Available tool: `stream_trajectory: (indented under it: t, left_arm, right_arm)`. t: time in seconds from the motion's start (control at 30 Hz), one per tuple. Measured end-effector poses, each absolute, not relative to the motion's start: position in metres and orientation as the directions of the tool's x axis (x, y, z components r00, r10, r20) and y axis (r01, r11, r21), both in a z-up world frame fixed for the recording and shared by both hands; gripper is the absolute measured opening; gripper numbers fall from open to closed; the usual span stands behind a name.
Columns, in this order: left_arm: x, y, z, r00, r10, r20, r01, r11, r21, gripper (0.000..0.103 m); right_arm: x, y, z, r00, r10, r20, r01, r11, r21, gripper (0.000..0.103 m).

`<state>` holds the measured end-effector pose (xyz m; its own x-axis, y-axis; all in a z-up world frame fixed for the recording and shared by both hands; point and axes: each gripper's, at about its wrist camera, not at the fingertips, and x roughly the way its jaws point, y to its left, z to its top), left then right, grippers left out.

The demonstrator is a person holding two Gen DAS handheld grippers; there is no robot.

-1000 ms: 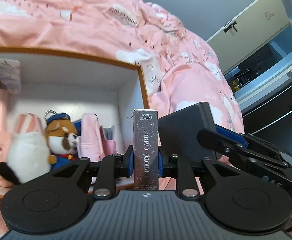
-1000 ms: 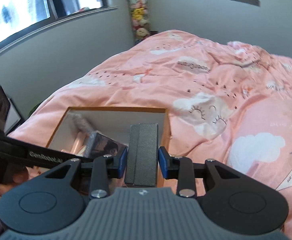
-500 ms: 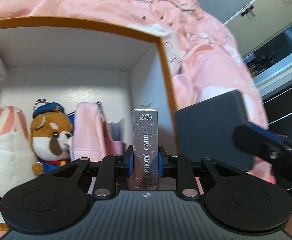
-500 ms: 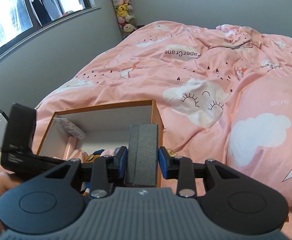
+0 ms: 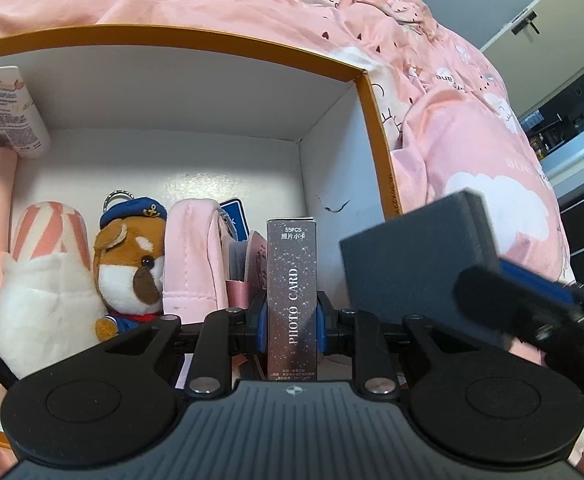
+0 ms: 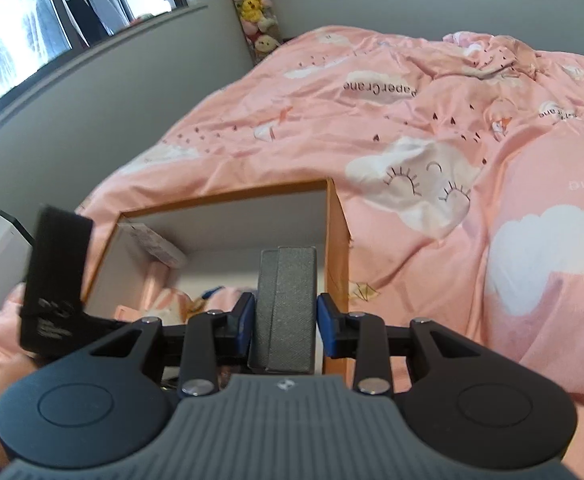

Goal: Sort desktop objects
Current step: 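Lower the PHOTO CARD box into the box with the left gripper while the right gripper lowers the black box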

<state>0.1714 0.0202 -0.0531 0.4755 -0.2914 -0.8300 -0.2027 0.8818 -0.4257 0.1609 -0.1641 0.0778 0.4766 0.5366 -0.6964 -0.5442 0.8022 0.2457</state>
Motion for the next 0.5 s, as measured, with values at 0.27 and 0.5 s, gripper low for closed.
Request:
stream_trajectory:
  t: [0.27,0.5]
  left_arm:
    - [0.174,0.03,-0.056,0.472,-0.319,-0.822,-0.224,0.858,-0.462,0.026]
    - [0.177,0.036,-0.061,0.473,-0.353,-0.807,-0.235,0.832,-0.502,0.027]
  right_arm:
    - [0.158,-0.149,0.056,0.483,0.466,-0.741,-0.545,0.823,0.163,0.036]
    - [0.16,-0.147,0.043,0.472,0.455,-0.756,-0.537,0.828,0.163,0.036]
